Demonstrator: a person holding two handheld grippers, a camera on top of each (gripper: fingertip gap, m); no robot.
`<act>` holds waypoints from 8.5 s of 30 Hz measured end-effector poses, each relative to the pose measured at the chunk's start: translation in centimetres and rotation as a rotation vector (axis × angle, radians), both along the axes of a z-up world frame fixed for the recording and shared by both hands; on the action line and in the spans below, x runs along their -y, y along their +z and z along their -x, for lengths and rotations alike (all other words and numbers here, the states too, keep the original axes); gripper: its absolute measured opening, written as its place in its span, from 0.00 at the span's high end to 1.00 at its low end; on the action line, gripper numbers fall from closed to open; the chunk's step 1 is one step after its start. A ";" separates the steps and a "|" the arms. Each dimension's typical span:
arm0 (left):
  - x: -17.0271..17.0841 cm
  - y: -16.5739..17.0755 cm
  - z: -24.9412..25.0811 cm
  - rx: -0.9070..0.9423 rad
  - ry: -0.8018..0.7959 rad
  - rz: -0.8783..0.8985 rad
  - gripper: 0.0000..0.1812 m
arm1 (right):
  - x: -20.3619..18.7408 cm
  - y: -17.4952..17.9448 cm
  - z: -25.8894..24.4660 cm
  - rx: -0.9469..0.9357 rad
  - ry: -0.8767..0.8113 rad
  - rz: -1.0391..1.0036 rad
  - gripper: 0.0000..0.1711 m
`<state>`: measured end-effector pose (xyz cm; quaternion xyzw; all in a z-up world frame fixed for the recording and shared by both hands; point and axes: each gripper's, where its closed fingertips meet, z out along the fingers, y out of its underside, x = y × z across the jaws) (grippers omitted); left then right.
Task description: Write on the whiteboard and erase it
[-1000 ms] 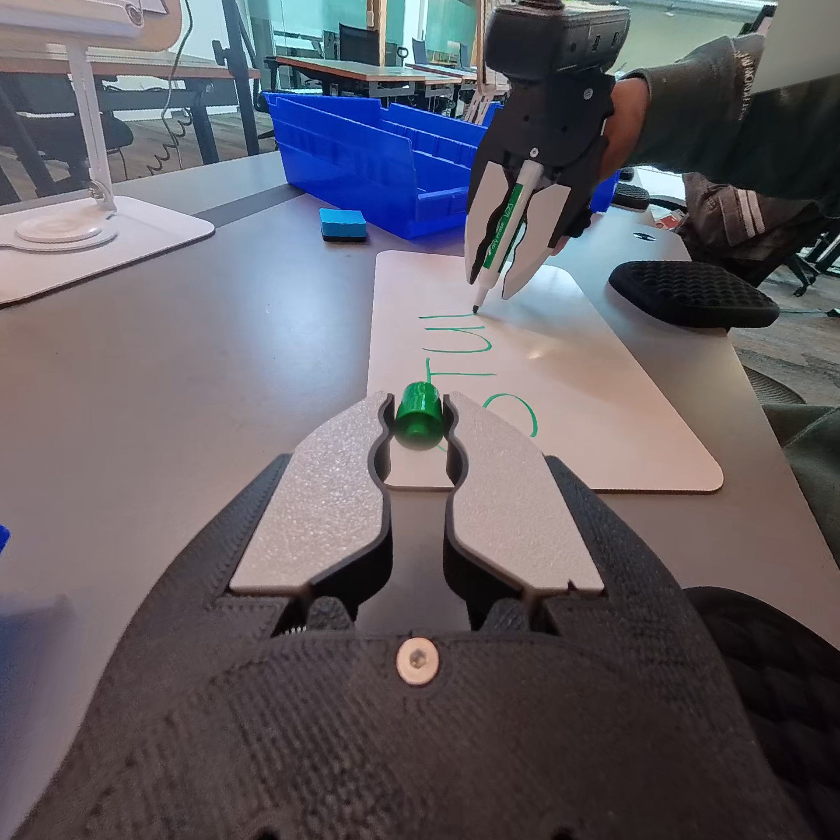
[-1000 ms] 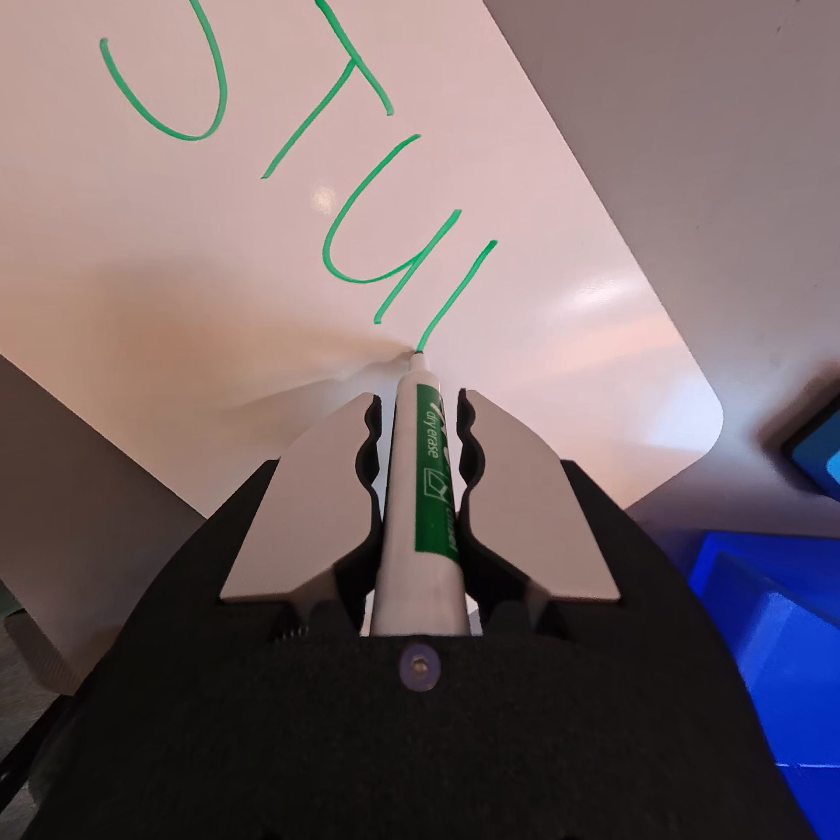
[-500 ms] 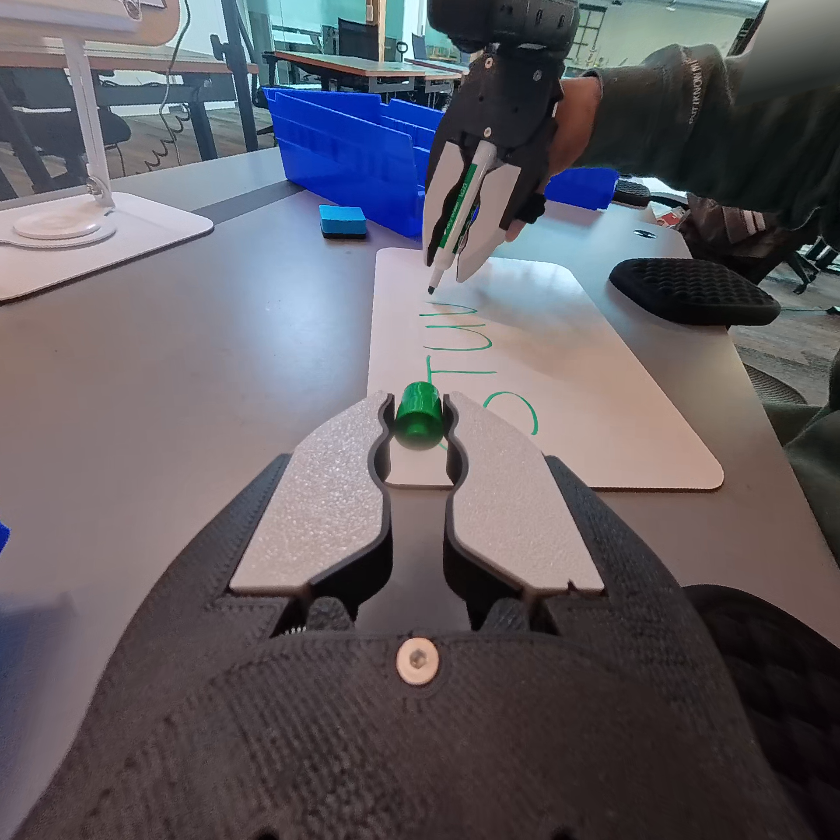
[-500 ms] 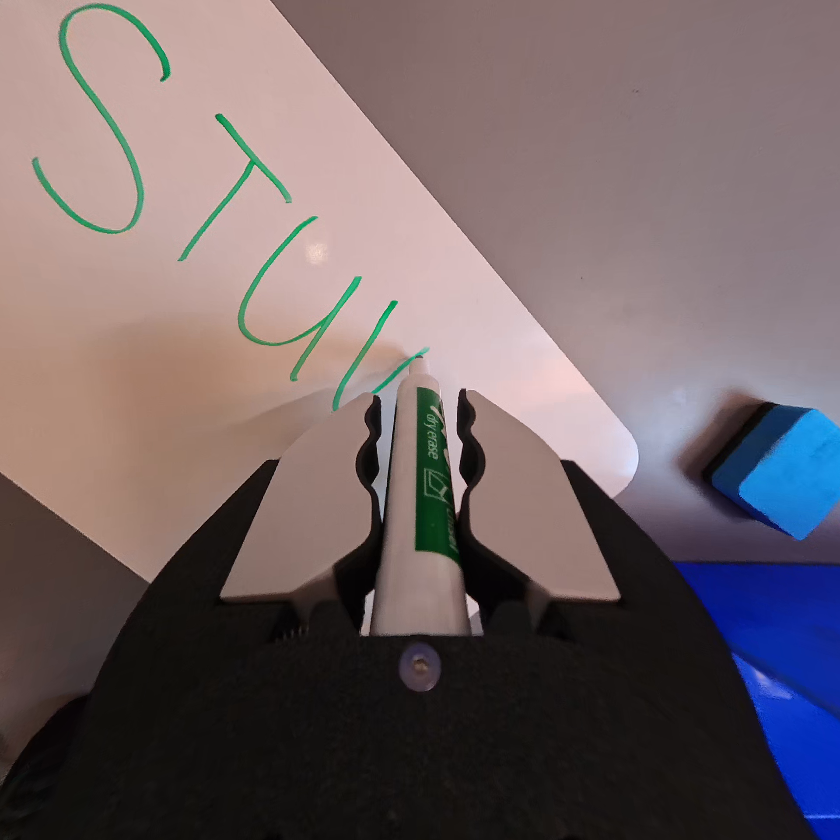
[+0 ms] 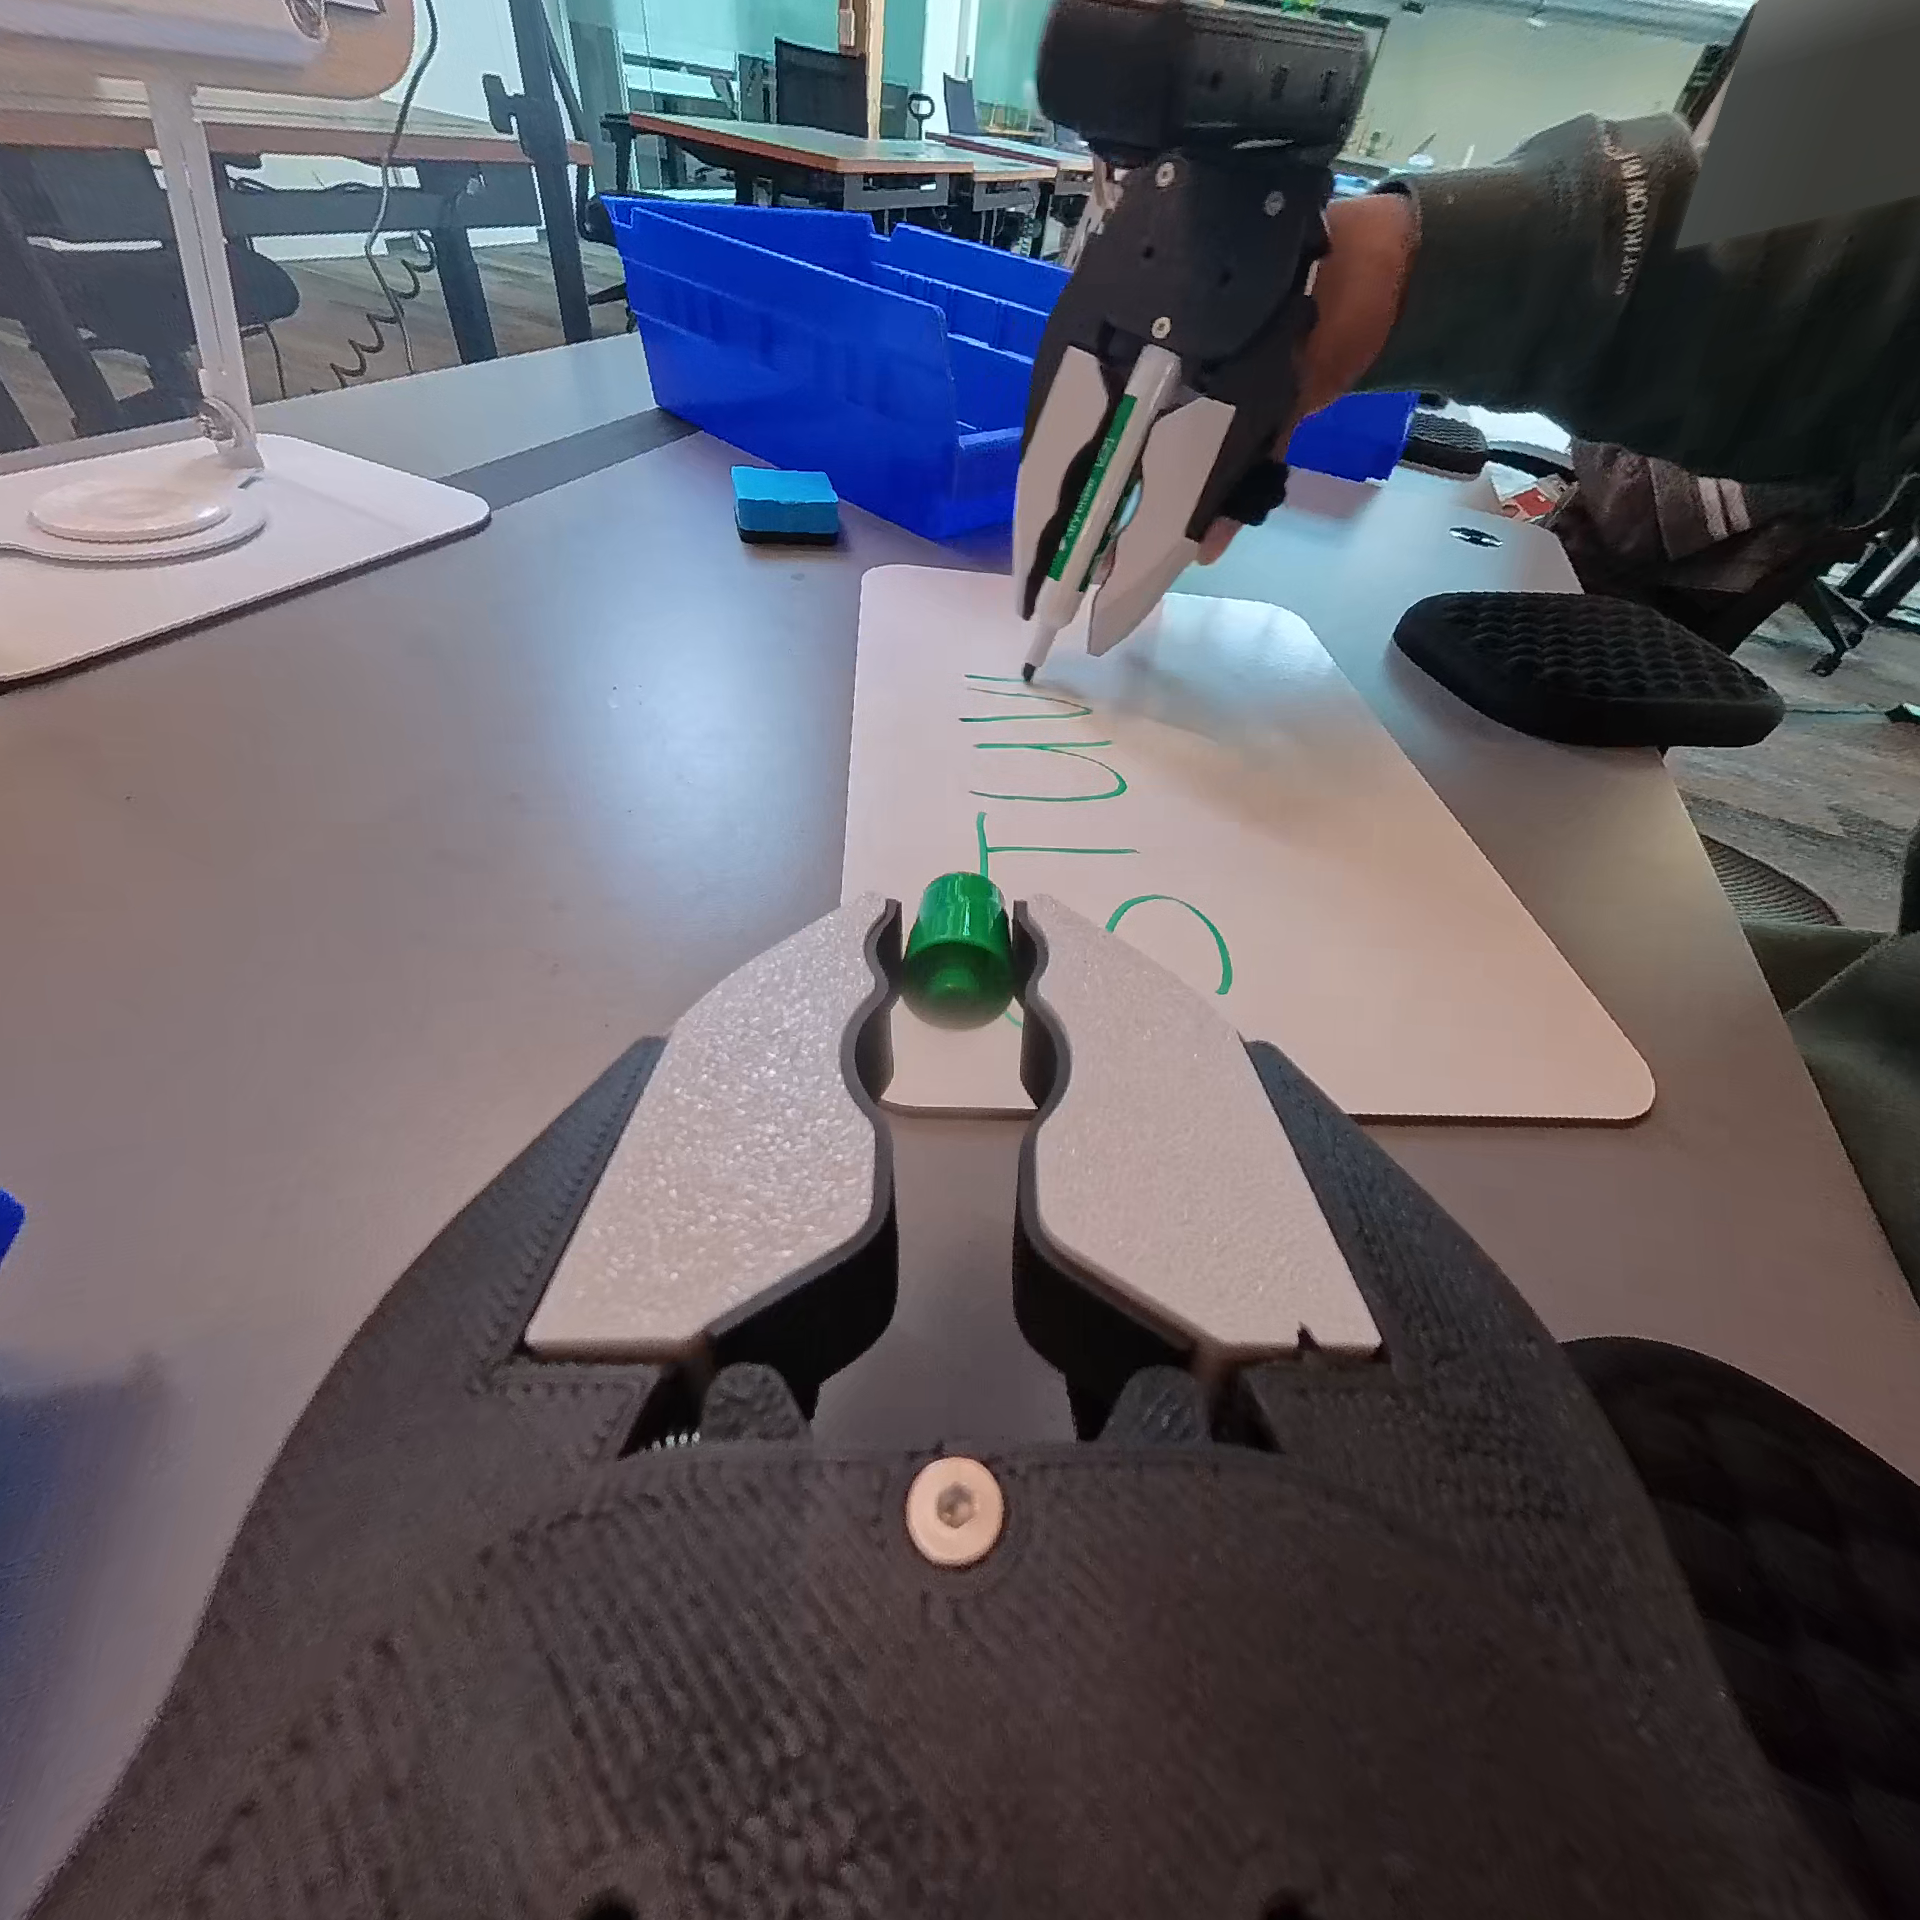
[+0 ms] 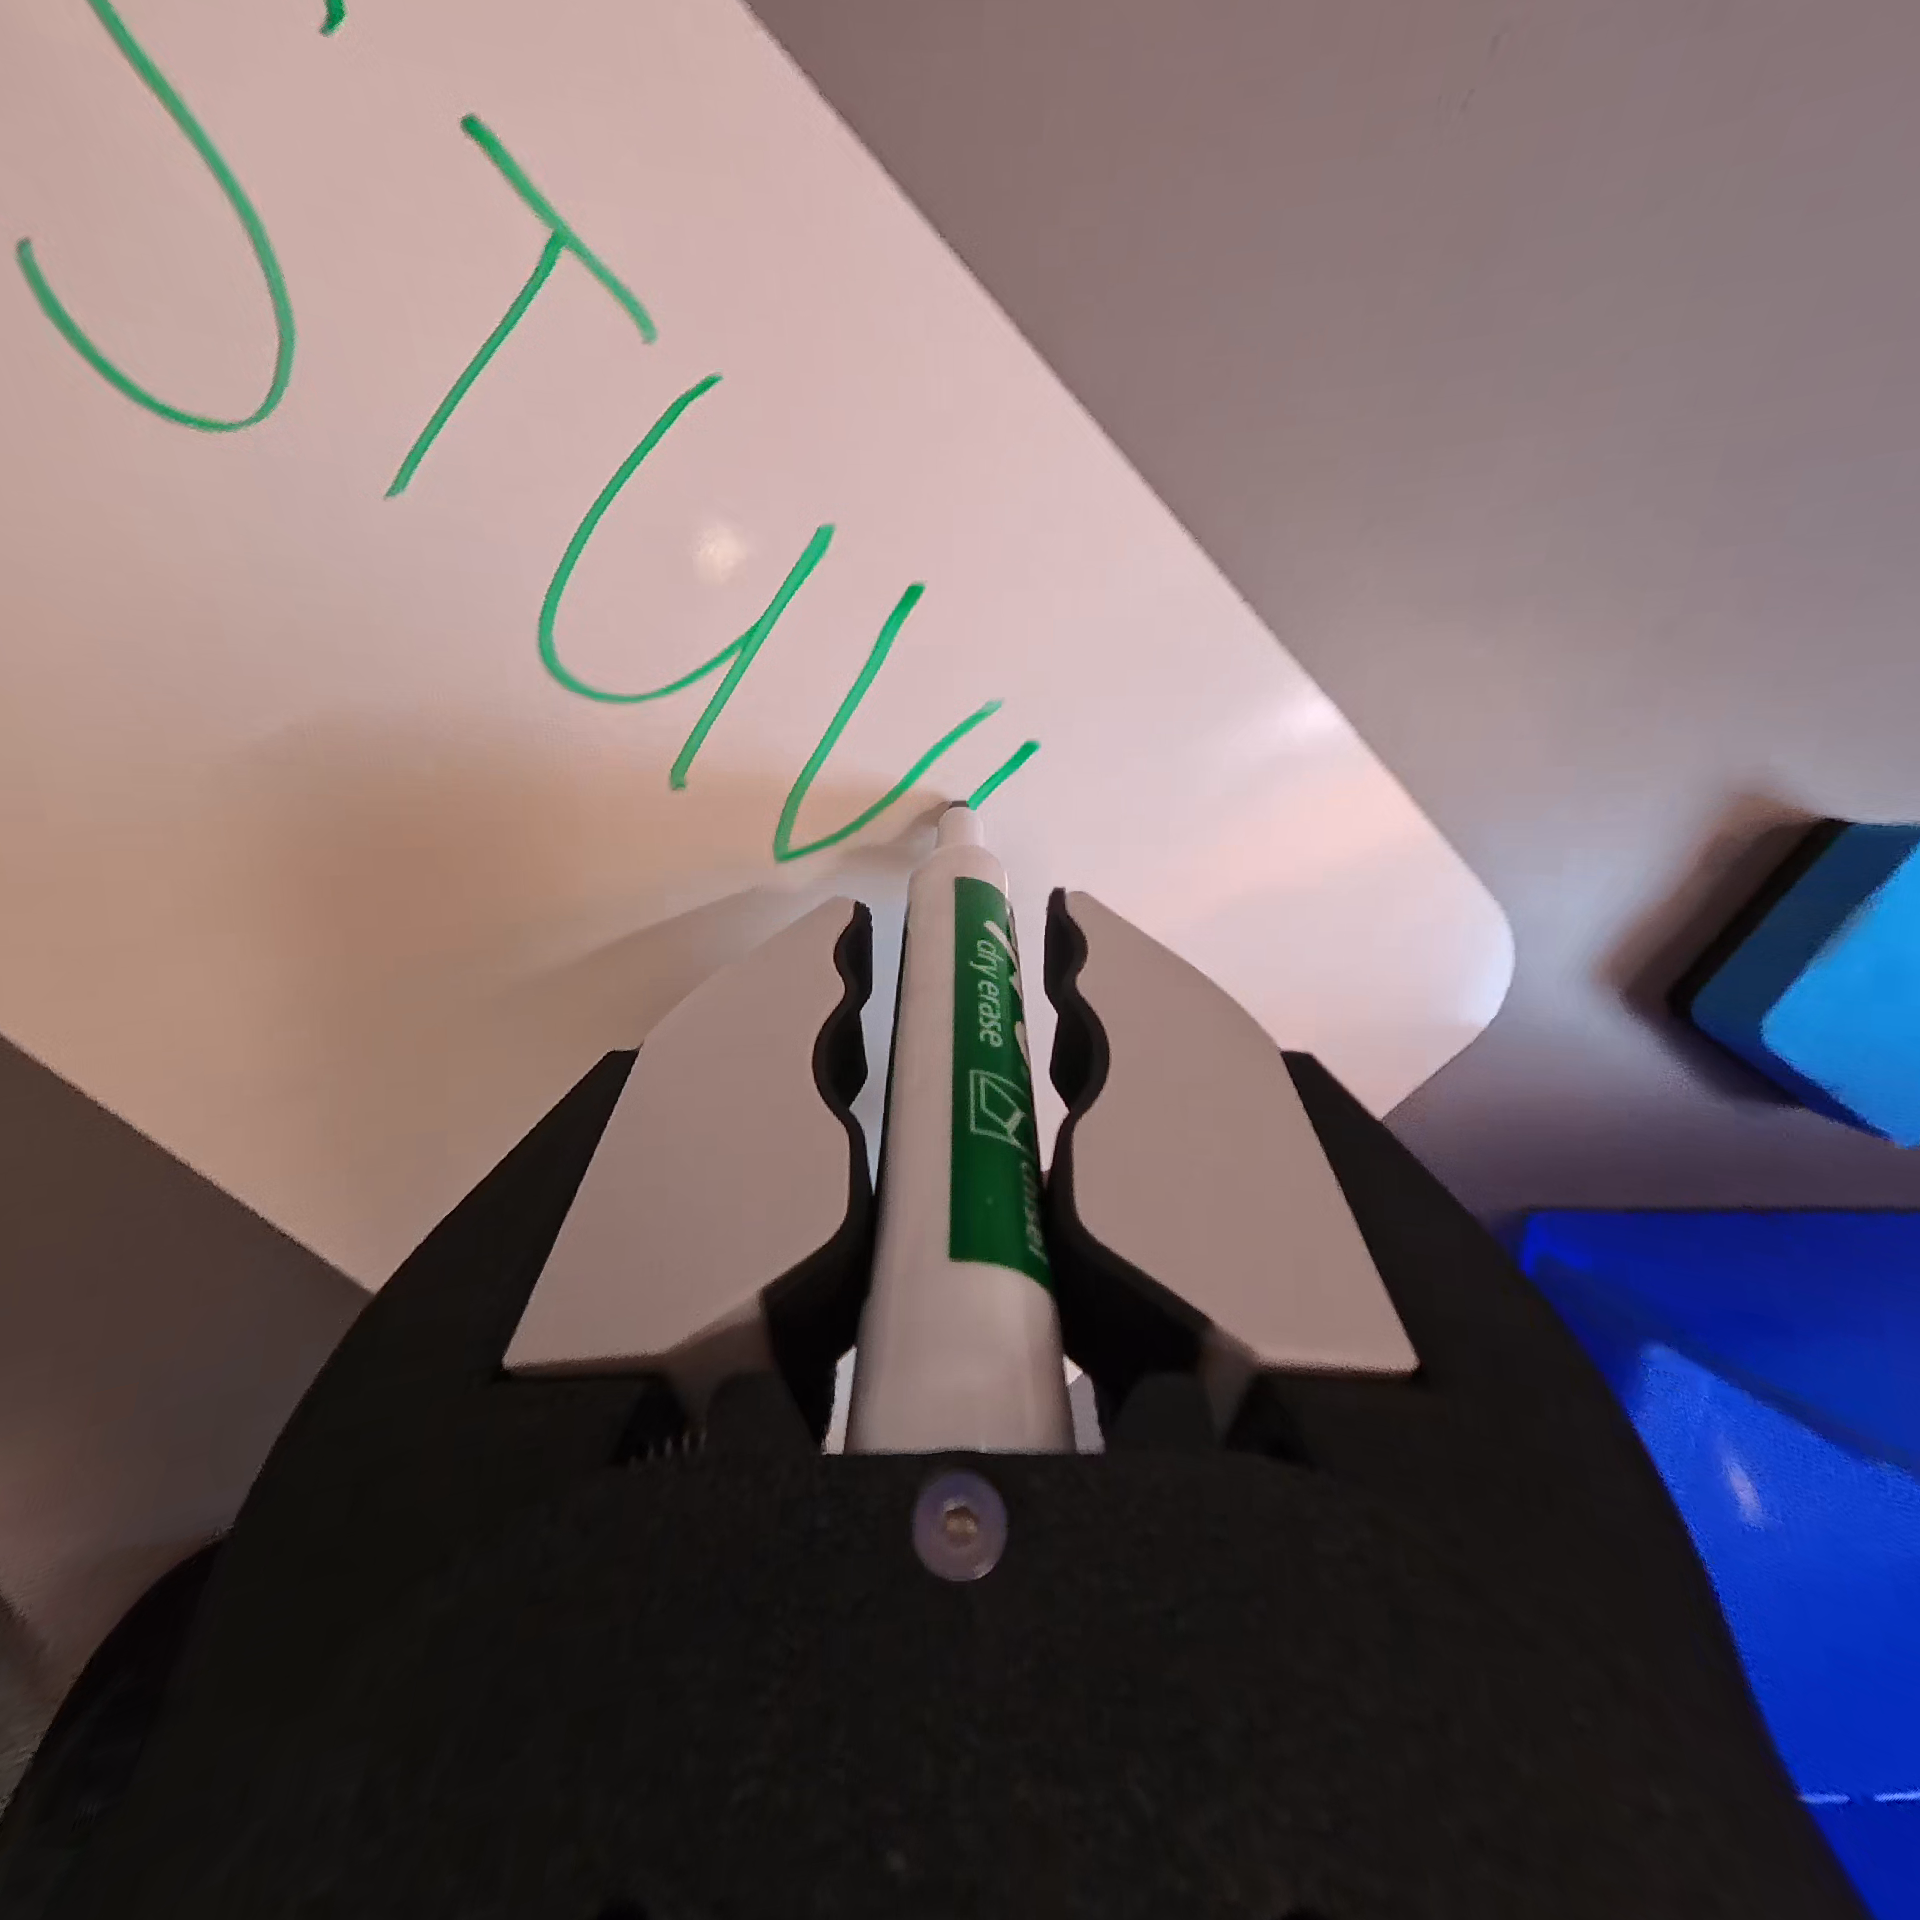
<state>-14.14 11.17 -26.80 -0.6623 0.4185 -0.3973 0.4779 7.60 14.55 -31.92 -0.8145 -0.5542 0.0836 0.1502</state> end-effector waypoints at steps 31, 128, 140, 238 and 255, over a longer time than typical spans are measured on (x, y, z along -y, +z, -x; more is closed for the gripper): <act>0.3 0.0 -0.2 0.004 -0.007 0.007 0.89 | -3.0 0.0 -1.0 0.025 -0.017 -0.057 0.81; 0.3 -0.1 -0.2 -0.005 -0.016 0.011 0.89 | -4.0 1.0 -4.6 -0.013 -0.138 -0.091 0.80; 0.3 -0.2 -0.2 -0.005 -0.018 0.012 0.89 | -3.7 0.0 -4.5 0.022 -0.131 -0.067 0.80; 7.5 6.4 -10.6 0.231 -0.393 -0.093 0.89 | 10.7 11.3 12.1 -1.087 0.315 -0.246 0.80; 9.9 2.7 -10.8 0.200 -0.635 0.477 0.90 | 13.4 8.3 12.7 -0.866 0.584 -0.646 0.81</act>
